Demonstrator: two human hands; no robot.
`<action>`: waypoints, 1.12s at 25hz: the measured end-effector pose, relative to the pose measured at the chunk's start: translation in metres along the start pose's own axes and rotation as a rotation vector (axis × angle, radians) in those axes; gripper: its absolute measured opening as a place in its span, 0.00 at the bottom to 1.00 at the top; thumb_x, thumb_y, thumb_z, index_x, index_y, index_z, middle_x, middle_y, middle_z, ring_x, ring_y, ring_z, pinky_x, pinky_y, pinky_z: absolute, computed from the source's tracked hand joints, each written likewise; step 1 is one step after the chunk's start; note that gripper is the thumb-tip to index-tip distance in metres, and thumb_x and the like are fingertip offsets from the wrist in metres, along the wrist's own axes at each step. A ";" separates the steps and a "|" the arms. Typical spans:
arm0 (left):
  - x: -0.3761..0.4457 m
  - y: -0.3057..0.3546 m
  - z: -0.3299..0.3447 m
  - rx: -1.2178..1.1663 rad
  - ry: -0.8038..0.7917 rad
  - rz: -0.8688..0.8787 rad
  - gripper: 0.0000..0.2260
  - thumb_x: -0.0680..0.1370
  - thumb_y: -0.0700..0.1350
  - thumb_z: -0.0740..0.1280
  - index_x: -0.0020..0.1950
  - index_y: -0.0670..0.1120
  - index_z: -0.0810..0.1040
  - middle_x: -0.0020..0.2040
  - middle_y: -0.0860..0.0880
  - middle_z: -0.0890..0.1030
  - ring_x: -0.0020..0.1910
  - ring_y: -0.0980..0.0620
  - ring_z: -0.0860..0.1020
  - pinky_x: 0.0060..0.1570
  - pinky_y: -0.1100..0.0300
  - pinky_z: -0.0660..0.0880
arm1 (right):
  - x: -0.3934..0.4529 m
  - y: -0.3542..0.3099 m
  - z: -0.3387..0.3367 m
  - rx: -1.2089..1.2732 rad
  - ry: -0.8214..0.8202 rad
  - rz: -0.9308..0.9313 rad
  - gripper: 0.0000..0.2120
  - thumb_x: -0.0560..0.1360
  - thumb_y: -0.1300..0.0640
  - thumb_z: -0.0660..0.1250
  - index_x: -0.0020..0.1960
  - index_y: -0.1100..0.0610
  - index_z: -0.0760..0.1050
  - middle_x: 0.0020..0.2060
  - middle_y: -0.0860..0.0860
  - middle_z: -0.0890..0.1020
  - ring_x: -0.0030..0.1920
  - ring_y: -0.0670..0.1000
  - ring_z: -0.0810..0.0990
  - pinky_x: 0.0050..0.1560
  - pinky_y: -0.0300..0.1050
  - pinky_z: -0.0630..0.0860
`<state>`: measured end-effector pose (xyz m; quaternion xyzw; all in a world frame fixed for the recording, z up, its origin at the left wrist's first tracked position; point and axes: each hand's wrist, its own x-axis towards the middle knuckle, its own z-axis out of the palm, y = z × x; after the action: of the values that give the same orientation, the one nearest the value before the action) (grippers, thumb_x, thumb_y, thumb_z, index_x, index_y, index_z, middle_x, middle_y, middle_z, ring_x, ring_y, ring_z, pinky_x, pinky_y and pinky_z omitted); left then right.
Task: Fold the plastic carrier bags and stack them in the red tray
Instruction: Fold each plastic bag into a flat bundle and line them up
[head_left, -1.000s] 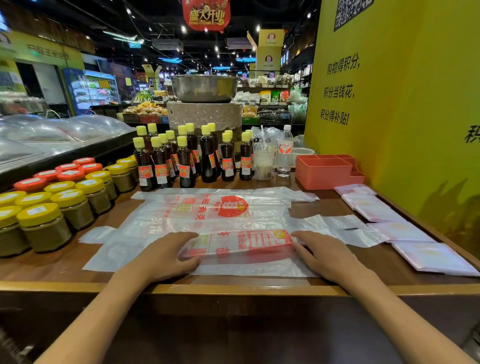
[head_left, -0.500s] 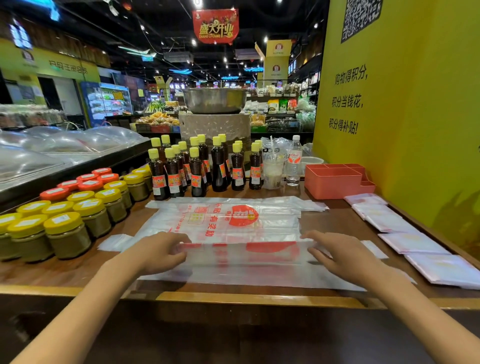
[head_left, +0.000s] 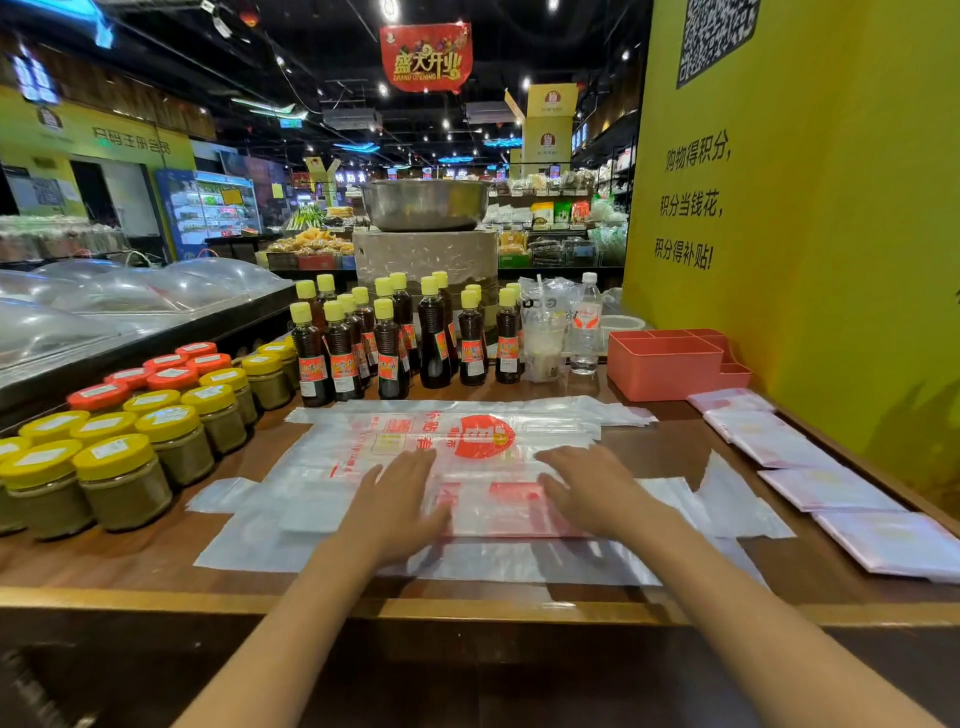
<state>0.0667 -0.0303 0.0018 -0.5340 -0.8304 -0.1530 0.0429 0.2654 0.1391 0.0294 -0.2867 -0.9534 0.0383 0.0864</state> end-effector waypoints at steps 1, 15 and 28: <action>0.001 0.005 0.009 0.002 -0.039 0.012 0.34 0.81 0.61 0.59 0.82 0.52 0.50 0.82 0.52 0.53 0.80 0.51 0.52 0.79 0.47 0.49 | 0.001 -0.017 0.011 0.025 -0.005 -0.024 0.24 0.85 0.44 0.52 0.79 0.49 0.61 0.78 0.49 0.64 0.78 0.50 0.60 0.80 0.55 0.50; 0.006 -0.017 0.030 0.126 -0.300 -0.074 0.29 0.84 0.62 0.44 0.82 0.51 0.43 0.82 0.52 0.42 0.80 0.53 0.42 0.78 0.47 0.40 | -0.002 -0.012 0.055 0.022 -0.194 0.037 0.29 0.85 0.41 0.43 0.82 0.49 0.44 0.82 0.49 0.44 0.81 0.51 0.42 0.79 0.56 0.39; -0.016 -0.077 0.010 0.048 -0.090 -0.182 0.32 0.82 0.64 0.52 0.82 0.51 0.52 0.82 0.49 0.53 0.80 0.50 0.52 0.78 0.47 0.49 | -0.039 0.084 0.028 -0.080 -0.107 0.338 0.31 0.83 0.39 0.49 0.82 0.53 0.53 0.82 0.51 0.50 0.81 0.51 0.47 0.78 0.58 0.44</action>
<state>0.0048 -0.0712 -0.0274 -0.4616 -0.8800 -0.1120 0.0043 0.3380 0.1872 -0.0137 -0.4435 -0.8957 0.0293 0.0165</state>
